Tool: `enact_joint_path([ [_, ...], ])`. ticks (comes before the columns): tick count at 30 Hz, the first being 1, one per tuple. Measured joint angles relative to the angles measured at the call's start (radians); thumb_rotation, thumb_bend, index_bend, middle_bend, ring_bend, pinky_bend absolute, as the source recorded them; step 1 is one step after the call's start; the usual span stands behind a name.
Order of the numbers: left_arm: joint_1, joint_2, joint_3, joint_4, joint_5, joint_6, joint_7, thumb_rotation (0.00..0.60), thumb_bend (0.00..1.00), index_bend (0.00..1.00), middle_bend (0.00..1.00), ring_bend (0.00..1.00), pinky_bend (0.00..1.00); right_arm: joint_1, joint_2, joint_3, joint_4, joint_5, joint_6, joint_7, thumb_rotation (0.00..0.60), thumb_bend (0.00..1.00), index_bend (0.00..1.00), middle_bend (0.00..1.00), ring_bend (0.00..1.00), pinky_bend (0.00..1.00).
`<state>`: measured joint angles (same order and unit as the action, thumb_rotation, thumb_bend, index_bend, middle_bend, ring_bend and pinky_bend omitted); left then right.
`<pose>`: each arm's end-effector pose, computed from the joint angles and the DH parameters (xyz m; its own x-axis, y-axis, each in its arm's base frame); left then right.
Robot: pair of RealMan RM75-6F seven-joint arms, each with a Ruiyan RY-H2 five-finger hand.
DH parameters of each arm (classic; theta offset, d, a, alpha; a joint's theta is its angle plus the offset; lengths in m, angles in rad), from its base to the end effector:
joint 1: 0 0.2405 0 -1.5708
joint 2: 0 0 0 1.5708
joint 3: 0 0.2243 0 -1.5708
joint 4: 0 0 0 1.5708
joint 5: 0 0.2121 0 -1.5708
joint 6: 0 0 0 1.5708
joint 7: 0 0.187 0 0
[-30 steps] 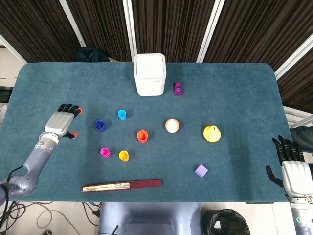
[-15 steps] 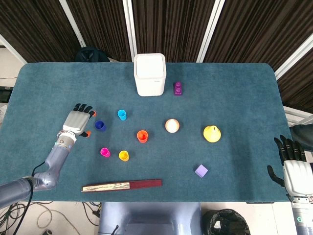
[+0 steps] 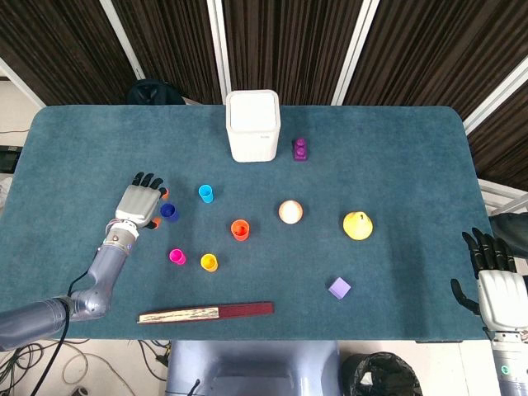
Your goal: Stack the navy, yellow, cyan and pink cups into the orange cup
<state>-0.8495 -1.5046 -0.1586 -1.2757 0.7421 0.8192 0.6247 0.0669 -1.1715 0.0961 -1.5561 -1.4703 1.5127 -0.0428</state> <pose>-0.1850 0.4192 -0.0087 0.6651 0.3115 0.6787 0.7441 -0.1994 -0.6377 -0.2917 -0.2263 0.1485 0.4322 0.0630 0.8996 -0.9017 0.0426 0.4302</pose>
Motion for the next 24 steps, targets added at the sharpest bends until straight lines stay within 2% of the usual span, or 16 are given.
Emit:
enact_joint_path([
  [10,-0.02,-0.017,0.011,-0.005,-0.016,0.013,0.03,0.6,0.28,0.35,0.14,0.0,0.0,0.0,-0.001,0.002,0.0,0.004,-0.001,0.0,0.6,0.43,0.04,0.0,0.04,0.0],
  [24,-0.038,-0.038,0.027,-0.011,-0.026,0.041,0.072,0.6,0.35,0.44,0.17,0.0,0.0,-0.001,-0.001,0.004,0.0,0.002,0.004,0.006,0.6,0.43,0.04,0.0,0.04,0.0],
])
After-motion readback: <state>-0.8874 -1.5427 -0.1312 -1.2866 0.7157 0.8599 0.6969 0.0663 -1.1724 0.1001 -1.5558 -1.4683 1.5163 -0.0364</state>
